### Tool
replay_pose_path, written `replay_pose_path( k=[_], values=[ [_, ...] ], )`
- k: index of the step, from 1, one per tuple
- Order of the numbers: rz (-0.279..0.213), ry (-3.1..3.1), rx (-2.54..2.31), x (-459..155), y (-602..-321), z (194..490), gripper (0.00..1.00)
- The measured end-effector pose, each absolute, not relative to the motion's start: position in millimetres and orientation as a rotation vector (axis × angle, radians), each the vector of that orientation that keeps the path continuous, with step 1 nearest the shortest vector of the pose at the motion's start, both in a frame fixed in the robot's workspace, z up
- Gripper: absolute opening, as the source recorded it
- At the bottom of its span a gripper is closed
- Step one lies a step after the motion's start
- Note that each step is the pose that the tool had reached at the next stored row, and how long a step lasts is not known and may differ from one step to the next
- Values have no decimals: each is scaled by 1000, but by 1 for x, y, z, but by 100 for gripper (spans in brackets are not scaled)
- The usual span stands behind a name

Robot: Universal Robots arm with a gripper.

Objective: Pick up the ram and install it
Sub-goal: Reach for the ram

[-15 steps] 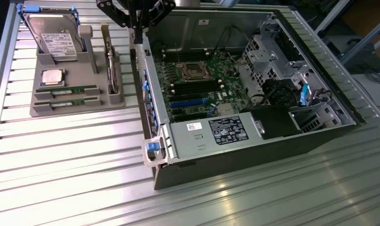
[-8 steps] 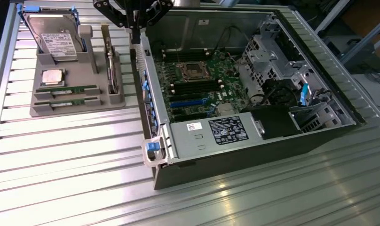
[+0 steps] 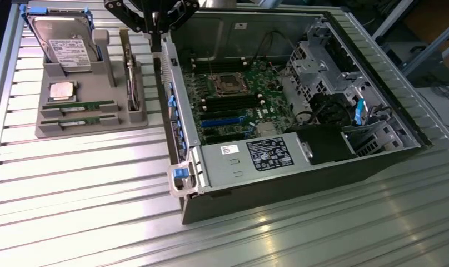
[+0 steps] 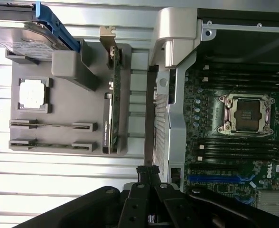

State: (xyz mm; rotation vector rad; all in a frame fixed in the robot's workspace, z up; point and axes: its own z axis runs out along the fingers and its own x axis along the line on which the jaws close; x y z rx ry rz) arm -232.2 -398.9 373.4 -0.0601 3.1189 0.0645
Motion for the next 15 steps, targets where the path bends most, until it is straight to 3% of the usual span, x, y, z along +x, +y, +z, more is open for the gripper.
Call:
replay_pose_path(
  k=[15],
  values=[
    [64, 3119, -60, -249, -399, 373, 11]
  ],
)
